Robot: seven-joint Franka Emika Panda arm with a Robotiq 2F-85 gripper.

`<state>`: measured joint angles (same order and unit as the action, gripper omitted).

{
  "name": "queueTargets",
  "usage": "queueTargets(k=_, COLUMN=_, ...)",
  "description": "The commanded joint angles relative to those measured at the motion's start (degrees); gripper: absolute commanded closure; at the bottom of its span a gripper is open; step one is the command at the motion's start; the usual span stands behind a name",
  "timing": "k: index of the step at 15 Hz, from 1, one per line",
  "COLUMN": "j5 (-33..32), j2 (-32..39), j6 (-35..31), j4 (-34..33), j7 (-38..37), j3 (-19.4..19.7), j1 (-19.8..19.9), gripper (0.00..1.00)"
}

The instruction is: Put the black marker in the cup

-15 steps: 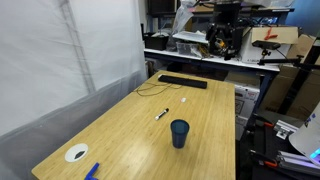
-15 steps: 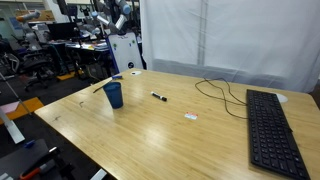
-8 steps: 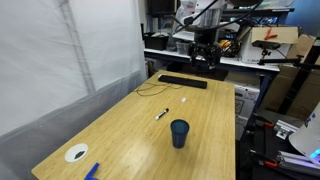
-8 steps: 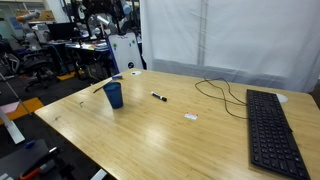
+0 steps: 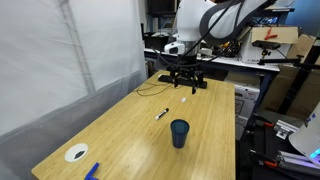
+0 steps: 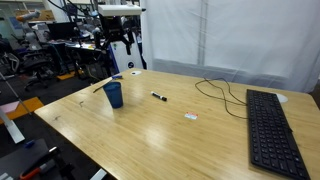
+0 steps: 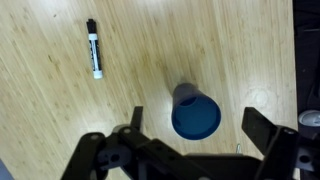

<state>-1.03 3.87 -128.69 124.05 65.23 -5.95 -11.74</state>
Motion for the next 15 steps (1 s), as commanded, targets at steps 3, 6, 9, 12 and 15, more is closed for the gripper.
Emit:
queueTargets(k=3, j5=-6.98, j2=3.71, j6=0.61, j4=-3.63, j7=3.10, j3=-1.91, j1=1.38, gripper=0.00)
queueTargets(k=6, j5=-8.39, j2=2.91, j6=2.10, j4=-4.94, j7=3.30, j3=-1.94, j1=1.90, gripper=0.00)
queueTargets(k=9, j5=-7.78, j2=3.25, j6=0.98, j4=-4.55, j7=2.06, j3=-2.04, j1=1.97, gripper=0.00)
queueTargets(k=12, j5=-7.78, j2=3.25, j6=1.09, j4=-4.55, j7=2.07, j3=-2.11, j1=1.95, gripper=0.00)
queueTargets(k=15, j5=-7.78, j2=3.25, j6=1.11, j4=-4.55, j7=2.07, j3=-2.11, j1=1.96, gripper=0.00)
